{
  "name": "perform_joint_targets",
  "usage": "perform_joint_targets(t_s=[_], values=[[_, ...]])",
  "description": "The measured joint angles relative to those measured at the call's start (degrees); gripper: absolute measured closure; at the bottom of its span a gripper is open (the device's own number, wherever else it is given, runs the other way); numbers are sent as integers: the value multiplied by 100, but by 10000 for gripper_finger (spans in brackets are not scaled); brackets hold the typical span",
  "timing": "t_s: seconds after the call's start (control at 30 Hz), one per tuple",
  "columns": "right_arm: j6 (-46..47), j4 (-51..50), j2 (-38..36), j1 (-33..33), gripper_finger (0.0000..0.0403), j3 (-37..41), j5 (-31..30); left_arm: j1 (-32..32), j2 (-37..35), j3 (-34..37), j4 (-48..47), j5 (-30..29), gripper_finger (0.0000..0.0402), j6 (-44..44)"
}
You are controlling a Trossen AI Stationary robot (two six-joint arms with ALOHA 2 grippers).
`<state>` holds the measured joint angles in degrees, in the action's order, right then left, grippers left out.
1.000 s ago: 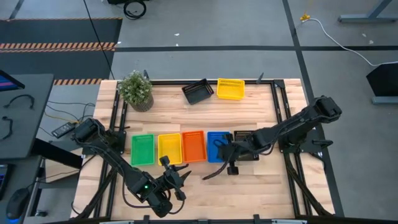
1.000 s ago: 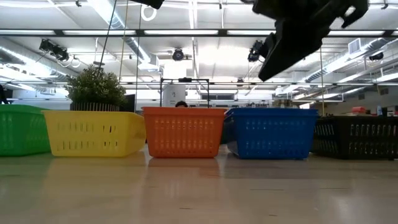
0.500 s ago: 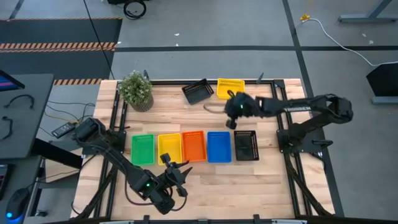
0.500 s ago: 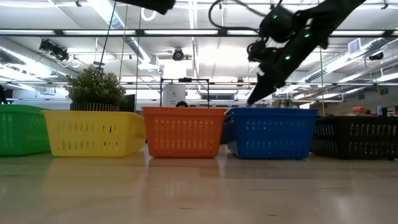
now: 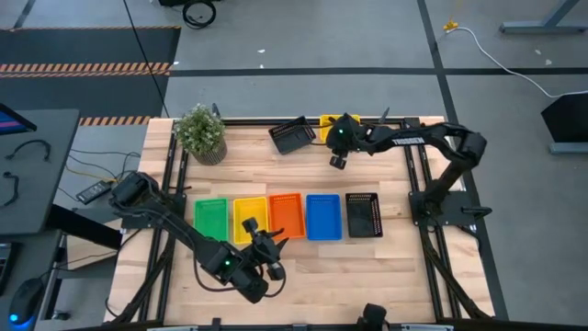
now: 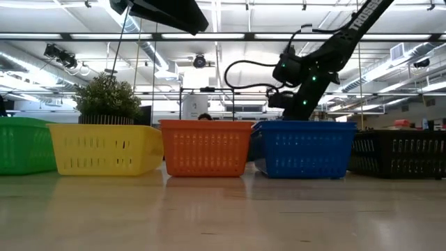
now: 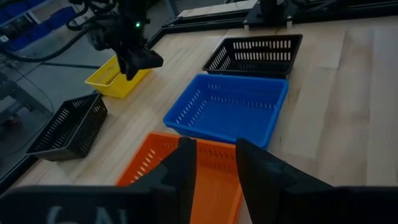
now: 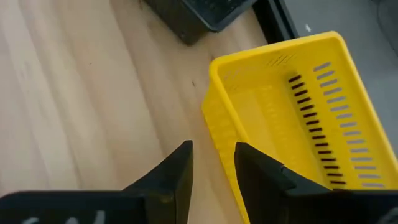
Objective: Stack baskets by color
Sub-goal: Stack the top yellow bin on top of the bottom yellow bin
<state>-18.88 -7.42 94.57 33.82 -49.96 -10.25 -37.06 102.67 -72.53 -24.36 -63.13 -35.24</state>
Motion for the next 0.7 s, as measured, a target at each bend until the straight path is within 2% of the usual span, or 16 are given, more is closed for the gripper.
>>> perform_joint_targets(t_s=[0.27, 0.37, 0.53, 0.6, 0.7], values=[[-475, -51, -4, 117, 296, 9, 393, -4, 0, 0, 2, 2, 283, 2], [-629, -200, -91, 104, 323, 10, 493, -2, 0, 0, 5, 2, 283, 2], [-870, -496, -466, -27, 371, 12, 1052, -15, 0, 0, 7, 2, 283, 2], [-965, -570, -651, -87, 378, 12, 1074, -14, 0, 0, 10, 2, 283, 2], [-1143, -559, -792, -149, 370, 12, 717, -13, 0, 0, 11, 2, 283, 2]])
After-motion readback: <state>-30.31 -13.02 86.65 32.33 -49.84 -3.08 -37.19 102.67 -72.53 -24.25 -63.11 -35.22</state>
